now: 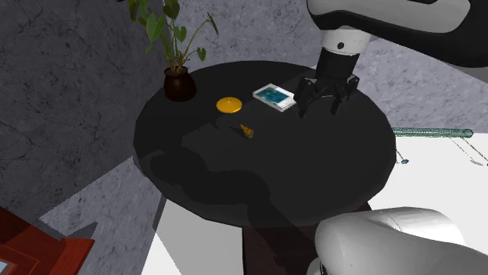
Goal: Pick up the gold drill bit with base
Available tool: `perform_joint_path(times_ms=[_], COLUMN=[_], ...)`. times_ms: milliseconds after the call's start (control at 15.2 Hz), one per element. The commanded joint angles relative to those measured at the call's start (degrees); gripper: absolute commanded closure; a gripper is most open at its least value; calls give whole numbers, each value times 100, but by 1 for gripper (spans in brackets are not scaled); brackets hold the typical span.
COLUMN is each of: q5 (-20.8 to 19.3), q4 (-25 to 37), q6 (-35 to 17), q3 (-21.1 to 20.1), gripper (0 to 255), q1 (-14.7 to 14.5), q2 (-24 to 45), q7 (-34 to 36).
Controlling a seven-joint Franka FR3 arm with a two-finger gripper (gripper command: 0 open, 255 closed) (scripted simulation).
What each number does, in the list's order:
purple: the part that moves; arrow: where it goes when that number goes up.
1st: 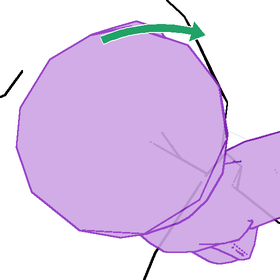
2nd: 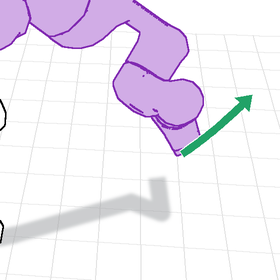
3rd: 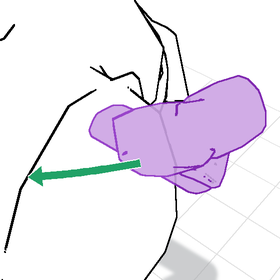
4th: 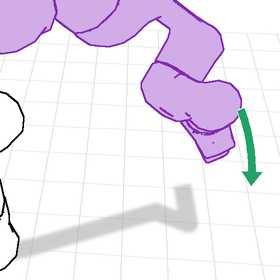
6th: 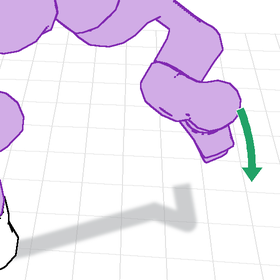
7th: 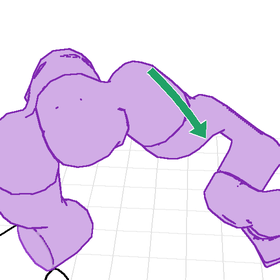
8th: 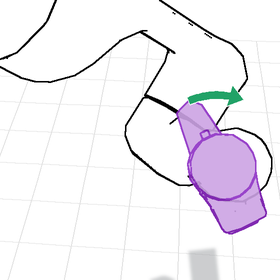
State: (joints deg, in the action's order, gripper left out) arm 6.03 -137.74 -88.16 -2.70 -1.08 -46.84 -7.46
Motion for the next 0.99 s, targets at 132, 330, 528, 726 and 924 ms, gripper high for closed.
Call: perform_joint_path(times_ms=[132,330,528,726,924], q5=[71,185,308,439,579], q4=[-289,-656,-938,-1128,-1220], q6=[-525,-1332,-2162,-3006,-3851], q3=[-36,-95,-159,-222,-277], gripper=[0,0,0,0,0], q1=[-21,-57,-102,-155,-220], q2=[95,324,660,1102,1642], q7=[-21,-62,-113,-178,-258])
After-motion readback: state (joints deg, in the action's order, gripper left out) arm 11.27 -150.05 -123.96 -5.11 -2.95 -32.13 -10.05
